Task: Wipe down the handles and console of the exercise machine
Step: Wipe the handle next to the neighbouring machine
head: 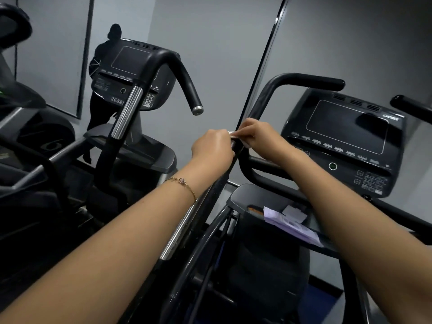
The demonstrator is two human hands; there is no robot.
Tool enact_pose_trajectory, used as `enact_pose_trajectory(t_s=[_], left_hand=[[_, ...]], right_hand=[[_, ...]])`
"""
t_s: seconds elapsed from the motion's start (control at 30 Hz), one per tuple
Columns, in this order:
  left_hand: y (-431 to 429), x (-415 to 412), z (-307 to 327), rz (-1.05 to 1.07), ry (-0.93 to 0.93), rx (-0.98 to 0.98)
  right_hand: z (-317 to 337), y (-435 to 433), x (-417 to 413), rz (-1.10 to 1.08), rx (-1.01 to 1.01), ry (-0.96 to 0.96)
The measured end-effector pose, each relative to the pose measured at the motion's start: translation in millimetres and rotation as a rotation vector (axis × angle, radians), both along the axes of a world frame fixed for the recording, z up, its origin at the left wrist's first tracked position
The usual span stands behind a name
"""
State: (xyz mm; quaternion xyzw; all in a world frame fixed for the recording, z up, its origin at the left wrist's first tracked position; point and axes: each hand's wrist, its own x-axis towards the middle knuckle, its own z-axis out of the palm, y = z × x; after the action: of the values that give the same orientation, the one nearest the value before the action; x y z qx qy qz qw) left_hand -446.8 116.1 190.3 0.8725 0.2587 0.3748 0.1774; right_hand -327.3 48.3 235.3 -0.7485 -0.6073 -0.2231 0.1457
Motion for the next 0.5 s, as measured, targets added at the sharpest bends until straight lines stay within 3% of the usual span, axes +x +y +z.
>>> enact_pose_trajectory(t_s=[0.13,0.3,0.5], left_hand=[[2,-10,-7,-0.045,-0.011,-0.106],[3,-27,-22,-0.089,-0.002,-0.178],[-8,-40,-33,-0.059,0.049,-0.175]], right_hand=[[-4,4,-5,-0.075,0.035,0.056],[-6,-12,-21,0.010,-0.046,-0.062],[-10,-4,-27,-0.078,-0.045,-0.156]])
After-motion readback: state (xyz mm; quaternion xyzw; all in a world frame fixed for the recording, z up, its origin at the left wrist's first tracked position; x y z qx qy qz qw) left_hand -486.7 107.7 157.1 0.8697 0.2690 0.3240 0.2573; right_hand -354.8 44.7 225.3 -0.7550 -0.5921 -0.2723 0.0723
